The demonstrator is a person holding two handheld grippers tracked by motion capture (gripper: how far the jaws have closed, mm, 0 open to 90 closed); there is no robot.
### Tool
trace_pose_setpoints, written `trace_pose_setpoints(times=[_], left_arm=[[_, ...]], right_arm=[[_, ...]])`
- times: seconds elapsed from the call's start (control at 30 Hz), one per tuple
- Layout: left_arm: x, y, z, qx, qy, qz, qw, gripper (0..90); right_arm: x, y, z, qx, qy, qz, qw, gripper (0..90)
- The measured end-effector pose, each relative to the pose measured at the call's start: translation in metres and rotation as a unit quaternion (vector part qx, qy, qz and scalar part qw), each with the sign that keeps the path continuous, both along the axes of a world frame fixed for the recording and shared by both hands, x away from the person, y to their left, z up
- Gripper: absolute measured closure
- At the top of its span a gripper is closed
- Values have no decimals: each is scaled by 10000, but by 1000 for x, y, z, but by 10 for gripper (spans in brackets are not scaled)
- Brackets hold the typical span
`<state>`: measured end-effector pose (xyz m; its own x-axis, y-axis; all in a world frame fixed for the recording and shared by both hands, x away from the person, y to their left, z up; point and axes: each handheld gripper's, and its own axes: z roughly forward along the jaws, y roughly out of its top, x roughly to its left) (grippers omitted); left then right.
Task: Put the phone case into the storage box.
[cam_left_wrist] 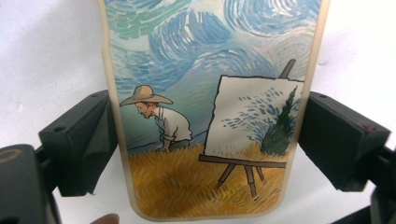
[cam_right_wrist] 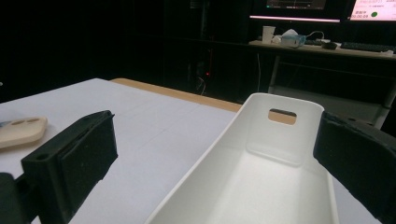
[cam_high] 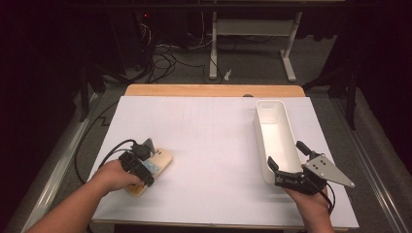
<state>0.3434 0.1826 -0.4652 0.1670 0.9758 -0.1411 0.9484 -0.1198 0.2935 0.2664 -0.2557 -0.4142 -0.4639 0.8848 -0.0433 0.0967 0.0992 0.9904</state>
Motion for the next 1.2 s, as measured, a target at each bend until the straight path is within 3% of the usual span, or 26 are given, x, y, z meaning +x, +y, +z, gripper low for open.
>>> trace_pose_setpoints(times=[0.33,0.53,0.87,0.93,1.2], left_arm=[[-2,1,9,-399,-199,-23,9990,115],[-3,-1,11,-530,-390,-44,9978,115],[-7,-4,19,-1020,-827,-22,9913,115],[-6,-3,20,-1033,-873,-44,9908,115],[-5,-2,21,-1254,-1189,22,9850,115]], right_arm=[[0,1,0,9,10,-1,10000,3],[0,1,0,4,14,1,10000,3],[1,1,-1,-25,12,22,10000,3],[2,2,-1,-39,11,27,10000,3],[1,3,-1,-68,25,30,10000,3]])
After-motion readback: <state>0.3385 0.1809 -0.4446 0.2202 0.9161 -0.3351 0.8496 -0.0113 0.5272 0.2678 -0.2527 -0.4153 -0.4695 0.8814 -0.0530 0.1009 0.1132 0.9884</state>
